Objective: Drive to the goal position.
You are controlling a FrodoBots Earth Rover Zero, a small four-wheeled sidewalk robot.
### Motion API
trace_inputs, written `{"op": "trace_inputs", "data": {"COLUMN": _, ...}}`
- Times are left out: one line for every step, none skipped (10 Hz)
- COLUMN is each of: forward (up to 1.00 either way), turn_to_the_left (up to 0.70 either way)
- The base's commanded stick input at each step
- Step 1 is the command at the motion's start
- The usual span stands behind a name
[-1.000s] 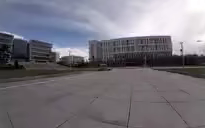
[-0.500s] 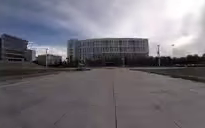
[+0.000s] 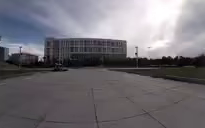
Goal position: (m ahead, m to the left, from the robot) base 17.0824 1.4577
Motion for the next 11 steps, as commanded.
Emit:
{"op": "trace_inputs", "data": {"forward": 0.7, "turn_to_the_left": -0.33}}
{"op": "trace_inputs", "data": {"forward": 0.7, "turn_to_the_left": -0.33}}
{"op": "trace_inputs", "data": {"forward": 0.7, "turn_to_the_left": -0.34}}
{"op": "trace_inputs", "data": {"forward": 0.7, "turn_to_the_left": 0.0}}
{"op": "trace_inputs", "data": {"forward": 0.7, "turn_to_the_left": 0.0}}
{"op": "trace_inputs", "data": {"forward": 0.7, "turn_to_the_left": 0.0}}
{"op": "trace_inputs", "data": {"forward": 0.7, "turn_to_the_left": 0.0}}
{"op": "trace_inputs", "data": {"forward": 0.7, "turn_to_the_left": 0.0}}
{"op": "trace_inputs", "data": {"forward": 0.7, "turn_to_the_left": 0.0}}
{"op": "trace_inputs", "data": {"forward": 0.7, "turn_to_the_left": 0.0}}
{"op": "trace_inputs", "data": {"forward": 0.7, "turn_to_the_left": 0.0}}
